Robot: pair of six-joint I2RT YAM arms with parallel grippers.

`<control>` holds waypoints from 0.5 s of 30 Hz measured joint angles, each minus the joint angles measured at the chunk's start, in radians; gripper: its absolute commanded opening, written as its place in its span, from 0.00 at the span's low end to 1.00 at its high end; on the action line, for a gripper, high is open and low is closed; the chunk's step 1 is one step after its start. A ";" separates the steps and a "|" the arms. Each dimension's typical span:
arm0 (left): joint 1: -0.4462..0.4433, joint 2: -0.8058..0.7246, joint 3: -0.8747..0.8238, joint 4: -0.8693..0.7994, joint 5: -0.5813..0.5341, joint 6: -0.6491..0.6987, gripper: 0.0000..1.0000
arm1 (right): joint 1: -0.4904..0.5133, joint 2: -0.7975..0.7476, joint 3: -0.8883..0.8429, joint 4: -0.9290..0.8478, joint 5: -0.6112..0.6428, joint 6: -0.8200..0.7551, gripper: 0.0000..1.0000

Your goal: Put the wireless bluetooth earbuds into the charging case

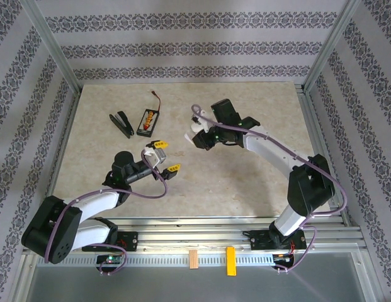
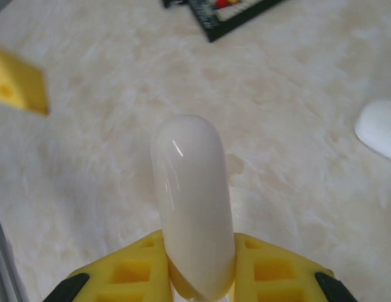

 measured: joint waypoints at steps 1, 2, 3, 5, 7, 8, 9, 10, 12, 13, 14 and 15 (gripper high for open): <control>0.000 0.008 -0.002 -0.004 -0.017 0.000 0.97 | -0.009 0.016 -0.004 0.023 0.002 0.059 0.17; 0.000 0.019 -0.002 -0.005 -0.030 0.000 1.00 | -0.015 0.033 -0.009 0.042 0.001 0.111 0.18; 0.000 0.027 -0.002 -0.005 -0.040 -0.001 1.00 | -0.020 0.050 -0.011 0.053 0.000 0.150 0.20; 0.000 0.046 -0.002 -0.005 -0.063 -0.003 0.99 | -0.027 0.100 -0.011 0.075 -0.010 0.220 0.21; 0.000 0.057 -0.002 -0.005 -0.080 -0.010 0.99 | -0.033 0.154 -0.011 0.097 -0.018 0.274 0.21; 0.000 0.059 -0.002 -0.005 -0.090 -0.017 0.99 | -0.034 0.181 -0.014 0.111 -0.019 0.298 0.21; 0.000 0.060 -0.002 -0.005 -0.100 -0.021 0.99 | -0.035 0.204 -0.020 0.124 -0.021 0.318 0.21; 0.000 0.060 -0.002 -0.005 -0.109 -0.027 0.99 | -0.039 0.226 -0.026 0.137 -0.025 0.338 0.21; 0.000 0.061 -0.002 -0.007 -0.122 -0.035 0.99 | -0.041 0.266 -0.037 0.158 -0.031 0.370 0.21; 0.000 0.061 -0.002 -0.012 -0.122 -0.038 0.99 | -0.041 0.283 -0.044 0.170 -0.033 0.386 0.21; 0.000 0.063 -0.002 -0.018 -0.122 -0.040 0.99 | -0.041 0.296 -0.052 0.180 -0.034 0.397 0.22; 0.000 0.064 -0.002 -0.024 -0.122 -0.043 0.99 | -0.041 0.305 -0.060 0.190 -0.034 0.406 0.22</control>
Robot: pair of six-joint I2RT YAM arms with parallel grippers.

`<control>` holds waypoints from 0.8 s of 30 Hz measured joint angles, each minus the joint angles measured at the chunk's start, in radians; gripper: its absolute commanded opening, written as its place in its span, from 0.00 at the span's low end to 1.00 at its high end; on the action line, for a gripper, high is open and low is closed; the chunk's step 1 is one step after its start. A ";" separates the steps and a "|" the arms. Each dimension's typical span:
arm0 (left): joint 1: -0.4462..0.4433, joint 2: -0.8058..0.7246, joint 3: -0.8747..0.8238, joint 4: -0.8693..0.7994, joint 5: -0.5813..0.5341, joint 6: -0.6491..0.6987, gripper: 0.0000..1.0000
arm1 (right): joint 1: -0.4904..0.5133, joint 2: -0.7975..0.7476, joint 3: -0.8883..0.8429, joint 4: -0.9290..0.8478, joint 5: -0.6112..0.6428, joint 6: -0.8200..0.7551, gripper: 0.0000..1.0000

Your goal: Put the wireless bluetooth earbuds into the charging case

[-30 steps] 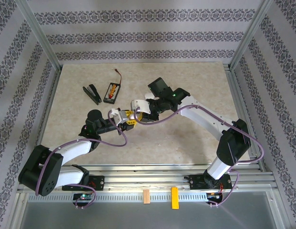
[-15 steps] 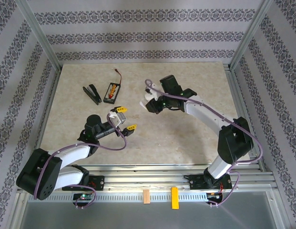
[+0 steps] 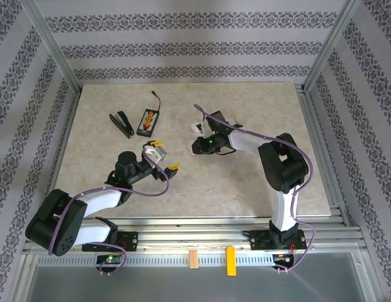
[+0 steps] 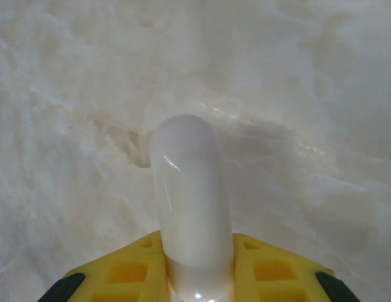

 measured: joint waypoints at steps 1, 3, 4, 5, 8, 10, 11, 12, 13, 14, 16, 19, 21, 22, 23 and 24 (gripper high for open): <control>0.000 0.002 0.000 -0.008 0.000 -0.003 0.99 | 0.000 0.006 -0.008 0.007 0.000 0.009 0.23; 0.000 0.006 0.000 -0.016 0.000 -0.008 0.99 | 0.000 0.012 -0.019 0.014 0.001 0.017 0.23; 0.000 0.007 0.000 -0.021 0.000 -0.009 0.99 | 0.000 0.014 -0.023 0.019 0.002 0.020 0.24; 0.000 0.008 0.000 -0.026 0.000 -0.011 0.99 | 0.000 0.015 -0.023 0.020 0.002 0.022 0.25; 0.000 0.013 0.000 -0.031 0.001 -0.012 0.99 | -0.006 0.017 -0.026 0.026 0.015 0.027 0.31; 0.000 0.016 0.000 -0.033 0.001 -0.016 0.99 | -0.012 0.017 -0.027 0.027 0.027 0.029 0.37; 0.000 0.018 0.002 -0.035 0.001 -0.020 0.99 | -0.013 0.017 -0.029 0.027 0.038 0.026 0.41; 0.000 0.019 0.004 -0.036 0.001 -0.026 0.99 | -0.013 0.017 -0.030 0.026 0.048 0.022 0.45; 0.000 0.020 0.006 -0.036 0.000 -0.032 0.99 | -0.013 0.017 -0.032 0.026 0.056 0.021 0.48; 0.000 0.020 0.008 -0.036 -0.004 -0.038 0.99 | -0.013 0.016 -0.034 0.025 0.069 0.012 0.50; 0.000 0.019 0.008 -0.034 -0.018 -0.051 0.99 | -0.013 0.005 -0.042 0.027 0.084 0.005 0.57; 0.000 0.008 0.008 -0.037 -0.062 -0.068 0.99 | -0.016 -0.053 -0.078 0.026 0.137 -0.019 0.68; 0.001 -0.026 0.008 -0.049 -0.109 -0.076 0.99 | -0.027 -0.116 -0.108 0.027 0.182 -0.039 0.75; 0.001 -0.046 0.009 -0.058 -0.132 -0.079 0.99 | -0.033 -0.150 -0.123 0.029 0.206 -0.046 0.79; 0.003 -0.068 0.010 -0.064 -0.159 -0.083 0.99 | -0.040 -0.192 -0.145 0.046 0.233 -0.058 0.82; 0.007 -0.094 0.011 -0.071 -0.188 -0.085 0.99 | -0.048 -0.237 -0.170 0.064 0.260 -0.073 0.87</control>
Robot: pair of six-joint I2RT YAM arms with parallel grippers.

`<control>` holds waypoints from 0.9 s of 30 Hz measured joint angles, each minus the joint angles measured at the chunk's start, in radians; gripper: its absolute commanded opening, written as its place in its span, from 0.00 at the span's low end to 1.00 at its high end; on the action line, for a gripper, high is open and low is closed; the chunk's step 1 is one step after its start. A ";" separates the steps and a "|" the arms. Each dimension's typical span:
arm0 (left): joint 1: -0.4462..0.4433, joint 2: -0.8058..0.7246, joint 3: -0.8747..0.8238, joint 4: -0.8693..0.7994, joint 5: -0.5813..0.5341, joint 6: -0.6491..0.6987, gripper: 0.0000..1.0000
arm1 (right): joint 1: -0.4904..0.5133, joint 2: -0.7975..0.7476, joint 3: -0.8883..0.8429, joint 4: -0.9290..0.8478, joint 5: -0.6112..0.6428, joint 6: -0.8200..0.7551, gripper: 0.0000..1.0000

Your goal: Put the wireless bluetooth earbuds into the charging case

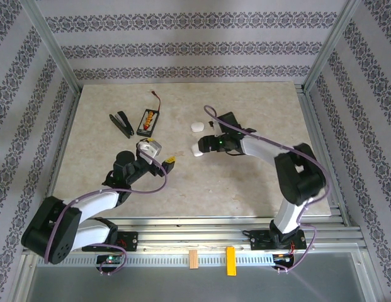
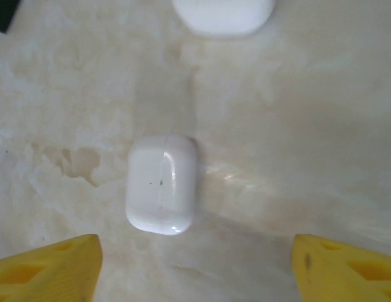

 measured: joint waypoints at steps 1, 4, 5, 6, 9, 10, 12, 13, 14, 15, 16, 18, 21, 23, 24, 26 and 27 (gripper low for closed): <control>0.004 -0.024 0.002 -0.009 -0.029 -0.001 0.99 | -0.008 -0.042 -0.023 0.015 0.025 -0.011 0.89; 0.026 -0.087 0.015 -0.043 -0.116 0.006 0.99 | -0.039 -0.177 -0.097 0.078 0.103 -0.056 0.90; 0.035 -0.101 0.023 -0.061 -0.146 0.014 0.99 | -0.049 -0.223 -0.124 0.101 0.137 -0.075 0.91; 0.047 -0.113 0.031 -0.080 -0.177 0.025 0.99 | -0.057 -0.266 -0.149 0.122 0.171 -0.094 0.91; 0.088 -0.125 0.036 -0.124 -0.250 0.047 0.99 | -0.077 -0.376 -0.219 0.180 0.274 -0.163 0.92; 0.104 -0.124 0.034 -0.129 -0.263 0.049 0.99 | -0.085 -0.406 -0.241 0.199 0.301 -0.187 0.92; 0.156 -0.114 0.017 -0.126 -0.280 0.045 0.99 | -0.108 -0.456 -0.290 0.247 0.348 -0.232 0.94; 0.179 -0.107 0.006 -0.122 -0.283 0.042 0.99 | -0.119 -0.471 -0.312 0.266 0.365 -0.244 0.94; 0.209 -0.092 -0.012 -0.109 -0.282 0.032 0.99 | -0.134 -0.483 -0.341 0.293 0.388 -0.261 0.94; 0.235 -0.071 -0.029 -0.095 -0.282 0.023 0.99 | -0.148 -0.491 -0.372 0.322 0.410 -0.273 0.95; 0.255 -0.050 -0.042 -0.085 -0.281 0.015 0.99 | -0.161 -0.493 -0.403 0.350 0.427 -0.285 0.96; 0.298 0.009 -0.060 -0.060 -0.272 -0.006 0.99 | -0.184 -0.493 -0.488 0.429 0.461 -0.306 0.96; 0.349 0.097 -0.072 0.012 -0.246 -0.036 0.99 | -0.216 -0.478 -0.613 0.560 0.480 -0.325 0.97; 0.372 0.152 -0.073 0.072 -0.222 -0.053 0.99 | -0.242 -0.449 -0.667 0.645 0.477 -0.334 0.98; 0.384 0.187 -0.072 0.111 -0.207 -0.064 0.99 | -0.257 -0.433 -0.688 0.687 0.472 -0.336 0.98; 0.402 0.252 -0.062 0.161 -0.181 -0.080 0.99 | -0.283 -0.405 -0.715 0.766 0.463 -0.339 0.98; 0.409 0.285 -0.055 0.178 -0.172 -0.087 0.99 | -0.294 -0.393 -0.720 0.796 0.459 -0.340 0.98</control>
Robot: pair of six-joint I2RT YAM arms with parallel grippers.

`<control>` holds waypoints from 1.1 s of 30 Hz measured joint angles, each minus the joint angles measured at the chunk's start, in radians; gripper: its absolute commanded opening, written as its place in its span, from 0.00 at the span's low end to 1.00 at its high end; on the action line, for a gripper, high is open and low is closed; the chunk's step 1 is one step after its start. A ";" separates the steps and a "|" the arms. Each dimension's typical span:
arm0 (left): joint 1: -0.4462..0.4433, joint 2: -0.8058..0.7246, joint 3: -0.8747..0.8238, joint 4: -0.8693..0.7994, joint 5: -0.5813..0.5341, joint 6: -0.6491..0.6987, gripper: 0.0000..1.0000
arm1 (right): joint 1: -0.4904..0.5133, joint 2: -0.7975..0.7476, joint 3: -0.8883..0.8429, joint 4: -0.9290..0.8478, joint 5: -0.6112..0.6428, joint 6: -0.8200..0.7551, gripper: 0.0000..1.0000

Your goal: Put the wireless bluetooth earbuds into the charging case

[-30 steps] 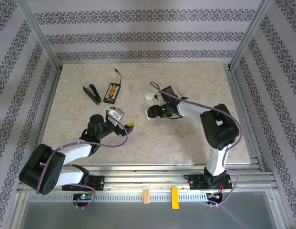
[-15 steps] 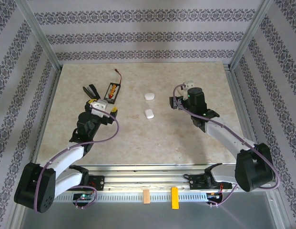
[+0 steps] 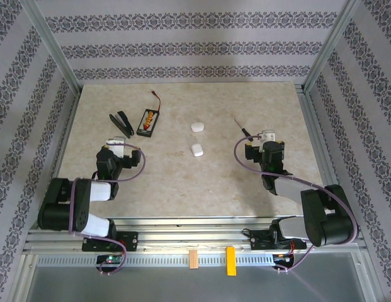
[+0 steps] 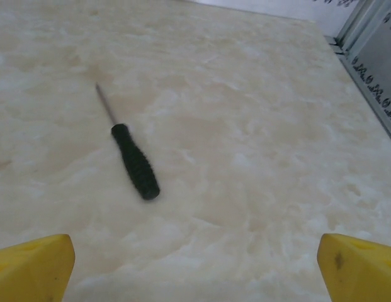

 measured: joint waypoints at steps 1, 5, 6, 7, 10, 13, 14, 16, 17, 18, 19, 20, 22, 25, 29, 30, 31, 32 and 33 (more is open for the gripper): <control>0.005 0.027 0.008 0.013 0.005 -0.004 0.99 | -0.010 0.009 -0.002 0.027 -0.008 -0.002 0.98; 0.010 0.124 0.050 0.047 0.026 -0.020 0.99 | -0.062 0.069 -0.002 0.156 -0.060 0.002 0.98; 0.010 0.127 0.064 0.032 0.027 -0.023 0.99 | -0.076 0.098 -0.001 0.189 -0.073 0.004 0.98; 0.010 0.127 0.077 0.026 0.027 -0.023 0.99 | -0.087 0.126 -0.001 0.213 -0.085 0.006 0.98; 0.010 0.127 0.113 0.026 0.026 -0.026 0.99 | -0.113 0.196 -0.001 0.262 -0.109 0.024 0.98; 0.010 0.127 0.119 0.025 0.027 -0.026 0.99 | -0.126 0.198 -0.001 0.277 -0.126 0.037 0.98; 0.010 0.127 0.119 0.024 0.027 -0.026 0.99 | -0.129 0.198 -0.001 0.289 -0.129 0.041 0.98; 0.010 0.127 0.119 0.024 0.027 -0.026 0.99 | -0.129 0.198 -0.001 0.299 -0.132 0.048 0.98; 0.010 0.127 0.119 0.024 0.027 -0.026 0.99 | -0.129 0.198 -0.001 0.303 -0.135 0.051 0.98; 0.010 0.127 0.119 0.023 0.030 -0.026 0.99 | -0.129 0.198 -0.001 0.307 -0.136 0.053 0.98; 0.010 0.127 0.119 0.023 0.031 -0.026 0.99 | -0.129 0.198 -0.001 0.311 -0.138 0.054 0.98; 0.010 0.127 0.119 0.022 0.031 -0.026 0.99 | -0.129 0.198 -0.001 0.313 -0.140 0.055 0.98; 0.010 0.127 0.119 0.022 0.031 -0.026 0.99 | -0.129 0.198 -0.001 0.315 -0.143 0.055 0.98; 0.010 0.127 0.119 0.022 0.031 -0.026 0.99 | -0.129 0.198 -0.001 0.318 -0.143 0.055 0.98; 0.010 0.127 0.119 0.022 0.031 -0.026 0.99 | -0.129 0.198 -0.001 0.319 -0.143 0.055 0.98; 0.010 0.127 0.119 0.022 0.031 -0.026 0.99 | -0.129 0.198 -0.001 0.319 -0.144 0.055 0.98; 0.010 0.127 0.119 0.022 0.031 -0.026 0.99 | -0.129 0.198 -0.001 0.319 -0.148 0.055 0.98; 0.010 0.127 0.119 0.022 0.031 -0.026 0.99 | -0.129 0.198 -0.001 0.319 -0.151 0.055 0.98; 0.010 0.127 0.119 0.022 0.031 -0.026 0.99 | -0.129 0.198 -0.001 0.319 -0.154 0.055 0.98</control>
